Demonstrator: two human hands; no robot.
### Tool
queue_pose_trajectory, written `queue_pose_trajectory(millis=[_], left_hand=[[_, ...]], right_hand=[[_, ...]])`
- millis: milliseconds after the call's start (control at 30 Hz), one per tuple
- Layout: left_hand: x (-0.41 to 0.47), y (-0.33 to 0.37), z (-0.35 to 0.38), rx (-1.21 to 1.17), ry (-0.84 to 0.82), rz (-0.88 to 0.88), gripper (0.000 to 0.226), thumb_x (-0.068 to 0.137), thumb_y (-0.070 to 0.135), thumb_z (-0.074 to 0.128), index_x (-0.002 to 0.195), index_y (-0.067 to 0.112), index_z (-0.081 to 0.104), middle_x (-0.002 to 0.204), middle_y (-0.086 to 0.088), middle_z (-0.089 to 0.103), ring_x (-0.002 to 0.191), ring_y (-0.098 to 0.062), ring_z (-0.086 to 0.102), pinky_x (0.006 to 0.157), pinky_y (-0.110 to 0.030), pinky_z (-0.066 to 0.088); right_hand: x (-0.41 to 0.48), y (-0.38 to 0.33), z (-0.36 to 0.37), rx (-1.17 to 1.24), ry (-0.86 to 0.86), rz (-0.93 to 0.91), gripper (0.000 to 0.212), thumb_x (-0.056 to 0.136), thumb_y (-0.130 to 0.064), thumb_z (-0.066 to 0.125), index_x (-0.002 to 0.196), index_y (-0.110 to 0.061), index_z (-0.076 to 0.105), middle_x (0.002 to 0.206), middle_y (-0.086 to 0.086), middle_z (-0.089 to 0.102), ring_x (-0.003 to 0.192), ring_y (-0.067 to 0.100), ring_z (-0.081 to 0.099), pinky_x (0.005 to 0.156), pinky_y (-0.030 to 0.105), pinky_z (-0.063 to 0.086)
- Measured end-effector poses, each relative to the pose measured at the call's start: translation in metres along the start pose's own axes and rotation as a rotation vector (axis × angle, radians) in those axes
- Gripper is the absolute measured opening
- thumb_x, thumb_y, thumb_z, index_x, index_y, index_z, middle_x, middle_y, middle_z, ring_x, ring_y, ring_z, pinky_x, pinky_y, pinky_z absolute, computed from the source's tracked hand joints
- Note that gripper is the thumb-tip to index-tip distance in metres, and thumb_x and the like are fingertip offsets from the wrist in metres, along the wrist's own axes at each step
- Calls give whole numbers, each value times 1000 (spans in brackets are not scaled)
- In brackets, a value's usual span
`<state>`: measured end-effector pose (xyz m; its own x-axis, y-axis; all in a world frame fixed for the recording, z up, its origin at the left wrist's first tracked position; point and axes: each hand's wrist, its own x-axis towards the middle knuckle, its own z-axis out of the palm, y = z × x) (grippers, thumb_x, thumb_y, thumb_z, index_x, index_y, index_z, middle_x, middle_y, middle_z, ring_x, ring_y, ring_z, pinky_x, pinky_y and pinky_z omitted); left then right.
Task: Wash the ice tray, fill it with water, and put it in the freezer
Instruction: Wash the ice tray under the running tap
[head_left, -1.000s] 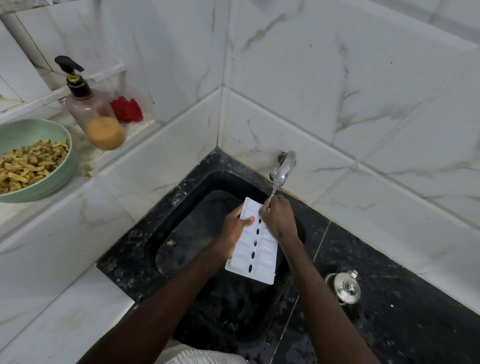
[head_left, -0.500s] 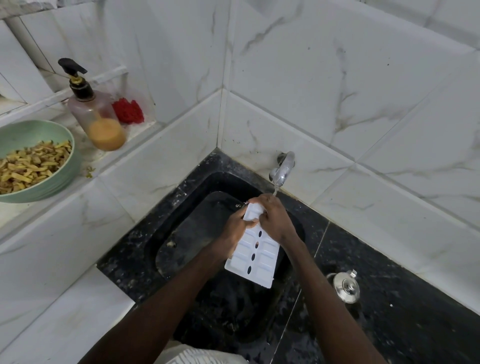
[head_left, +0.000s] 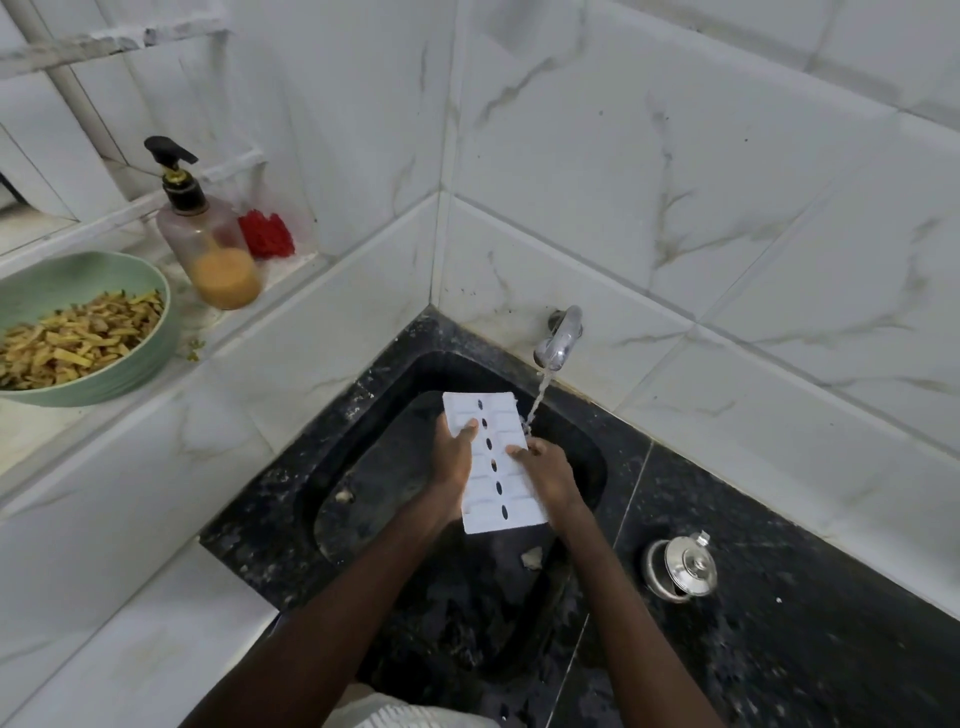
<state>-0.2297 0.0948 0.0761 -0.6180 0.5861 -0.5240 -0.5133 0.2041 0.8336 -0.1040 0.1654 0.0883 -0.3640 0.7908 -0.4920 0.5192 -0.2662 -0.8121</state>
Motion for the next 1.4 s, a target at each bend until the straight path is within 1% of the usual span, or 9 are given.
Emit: queue_pose_trajectory(millis=[233, 367, 500, 700, 867, 1000, 1167, 1333, 1400], left_hand=[[-18, -5, -11, 130, -54, -153, 67, 105, 33, 59, 161, 15, 27, 150, -12, 54, 127, -32, 60, 90, -37, 50], [-24, -2, -16, 64, -134, -288, 73, 99, 63, 53, 158, 23, 35, 160, -9, 42, 142, -37, 45, 102, -56, 45], [-25, 3, -26, -134, -188, -336, 78, 93, 78, 45, 149, 23, 49, 156, -14, 44, 140, -42, 46, 99, -67, 51], [-21, 5, -33, -413, -260, -389, 81, 93, 73, 53, 151, 19, 40, 146, -24, 52, 124, -49, 59, 79, -63, 60], [-24, 2, -25, -328, -262, -329, 47, 103, 26, 61, 138, -5, 55, 132, -30, 65, 97, -36, 72, 69, -46, 60], [-31, -4, -24, -423, -273, -285, 26, 109, 14, 46, 121, -2, 63, 116, -20, 75, 84, -27, 77, 69, -42, 59], [-27, -24, -30, -514, -423, -214, 66, 75, 34, 87, 128, 1, 66, 126, -19, 72, 105, -31, 76, 77, -45, 64], [-13, -30, -26, -468, -316, -196, 87, 77, 43, 81, 147, 1, 48, 142, -24, 61, 124, -40, 65, 91, -54, 60], [-10, -27, -23, -430, -166, -229, 69, 87, 29, 78, 144, 4, 47, 136, -26, 63, 115, -43, 67, 86, -57, 59]], right_hand=[[-19, -3, -7, -48, 118, -124, 29, 88, -16, 77, 116, -20, 72, 104, -6, 78, 91, 15, 76, 88, 42, 62], [-30, -5, -4, -197, 171, -252, 31, 87, -17, 79, 116, -23, 71, 104, -13, 72, 95, 4, 67, 77, 18, 48], [-41, 1, -2, -279, 209, -318, 23, 83, -10, 78, 102, -22, 73, 95, -13, 71, 85, 2, 65, 71, 20, 49], [-42, 22, -9, -380, 315, -468, 24, 84, 5, 71, 93, -17, 74, 91, -10, 71, 80, 3, 63, 70, 19, 51], [-41, 29, -14, -454, 422, -621, 36, 76, 19, 67, 90, -13, 75, 99, -4, 74, 92, 4, 61, 86, 3, 41], [-36, 31, -30, -459, 423, -655, 47, 67, 25, 57, 85, -12, 79, 104, 4, 77, 103, 19, 69, 95, 30, 54], [-34, 22, -51, -440, 401, -549, 49, 69, 24, 51, 87, -12, 79, 105, 3, 73, 102, 18, 65, 91, 14, 47], [-17, -14, -66, -434, 423, -443, 41, 80, 13, 50, 96, -12, 78, 109, 5, 74, 101, 20, 66, 90, 28, 51], [-7, -34, -70, -434, 422, -386, 34, 89, 6, 54, 109, -8, 77, 117, 10, 73, 109, 26, 67, 95, 29, 48]])
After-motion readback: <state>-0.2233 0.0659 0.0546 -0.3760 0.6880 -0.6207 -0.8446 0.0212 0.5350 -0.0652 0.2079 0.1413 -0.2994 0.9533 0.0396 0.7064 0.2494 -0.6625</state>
